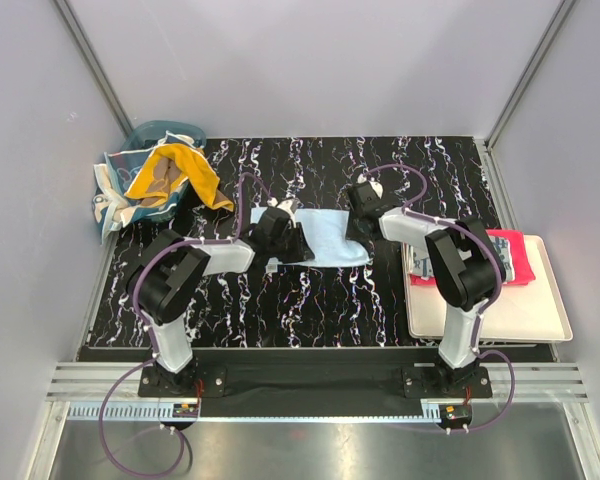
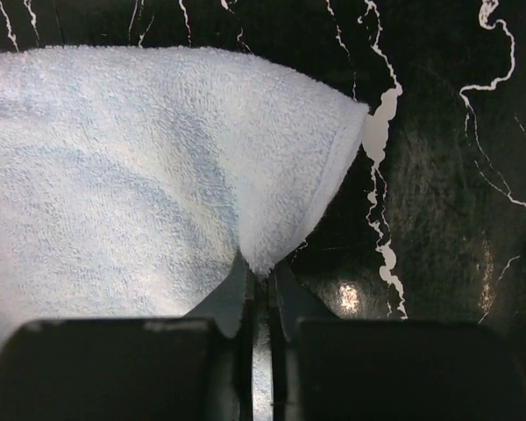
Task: Fold and stack the towels
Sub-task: Neatly place the folded towel into the bin
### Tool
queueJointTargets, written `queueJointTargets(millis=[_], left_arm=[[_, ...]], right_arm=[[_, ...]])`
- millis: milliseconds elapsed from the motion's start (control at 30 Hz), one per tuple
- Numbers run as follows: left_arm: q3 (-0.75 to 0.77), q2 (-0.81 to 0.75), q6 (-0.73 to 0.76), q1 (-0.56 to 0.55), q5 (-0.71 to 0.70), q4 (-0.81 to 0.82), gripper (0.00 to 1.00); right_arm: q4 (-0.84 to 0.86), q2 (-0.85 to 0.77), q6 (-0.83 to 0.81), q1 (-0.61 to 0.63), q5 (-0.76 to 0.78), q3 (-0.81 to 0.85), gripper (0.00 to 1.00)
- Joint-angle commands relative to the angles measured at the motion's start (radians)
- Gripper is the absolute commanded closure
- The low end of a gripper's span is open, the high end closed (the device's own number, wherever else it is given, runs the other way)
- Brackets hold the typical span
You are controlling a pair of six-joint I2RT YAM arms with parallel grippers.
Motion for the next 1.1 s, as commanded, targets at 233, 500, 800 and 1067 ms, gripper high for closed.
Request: queueJointTargets(millis=[233, 500, 800, 1067], left_arm=[[-0.039, -0.230, -0.026, -0.021, -0.074, -0.071, 0.75], [-0.040, -0.514, -0.018, -0.086, -0.097, -0.224, 0.75], [-0.020, -0.766, 0.023, -0.103, -0.059, -0.450, 0.74], [0.026, -0.870, 0.146, -0.103, -0.062, -0.587, 0.72]], right_arm=[[-0.287, -0.124, -0.019, 0.070, 0.153, 0.001, 1.00], [-0.512, -0.372, -0.017, 0.105, 0.184, -0.026, 1.00], [-0.669, -0.584, -0.065, 0.102, 0.327, -0.037, 1.00], [-0.739, -0.724, -0.089, 0.067, 0.361, -0.008, 1.00]])
